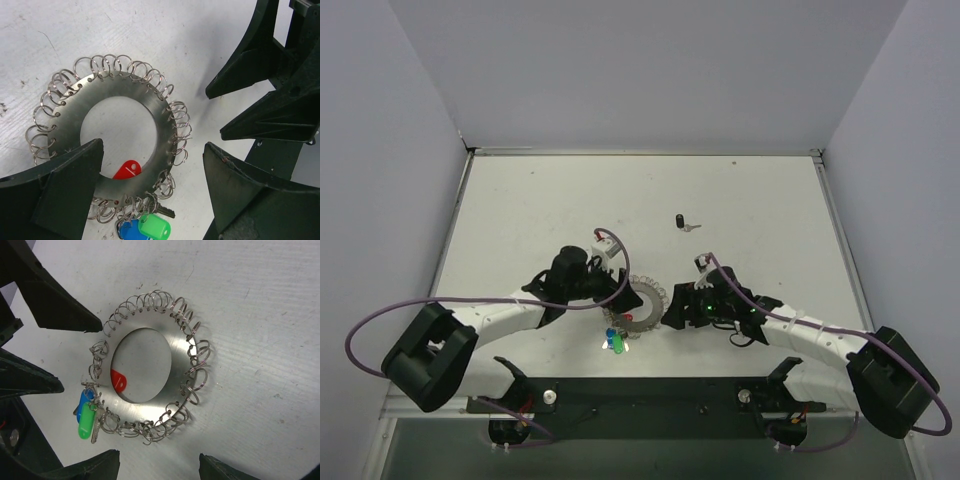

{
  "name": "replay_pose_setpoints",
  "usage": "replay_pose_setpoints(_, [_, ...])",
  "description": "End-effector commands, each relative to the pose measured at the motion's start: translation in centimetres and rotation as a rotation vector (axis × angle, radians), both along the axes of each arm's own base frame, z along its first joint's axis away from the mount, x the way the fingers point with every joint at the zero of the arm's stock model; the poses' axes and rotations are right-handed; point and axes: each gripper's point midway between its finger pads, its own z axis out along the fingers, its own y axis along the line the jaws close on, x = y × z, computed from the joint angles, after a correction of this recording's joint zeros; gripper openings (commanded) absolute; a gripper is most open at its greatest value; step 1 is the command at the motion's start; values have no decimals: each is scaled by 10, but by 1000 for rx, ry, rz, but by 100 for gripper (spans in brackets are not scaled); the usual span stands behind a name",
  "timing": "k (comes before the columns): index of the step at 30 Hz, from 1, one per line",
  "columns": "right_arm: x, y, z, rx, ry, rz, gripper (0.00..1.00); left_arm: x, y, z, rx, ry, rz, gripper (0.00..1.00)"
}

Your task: Put the keys on the keyring

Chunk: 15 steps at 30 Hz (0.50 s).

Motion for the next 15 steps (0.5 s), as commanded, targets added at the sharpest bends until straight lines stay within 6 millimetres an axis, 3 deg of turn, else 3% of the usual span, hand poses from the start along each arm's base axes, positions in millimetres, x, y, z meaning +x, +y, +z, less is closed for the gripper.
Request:
replay_pose_setpoints(1, [27,-2,17,-27,-75,-102,63,11,5,25,-63,-29,60,90])
replay_pose_setpoints(9, [43,-8,25,-53,-86,-192,64,27,16,32,-16,-53,145,90])
replay_pose_setpoints(15, [48,-4,30,-51,-85,-196,64,29,18,25,17,-48,157,88])
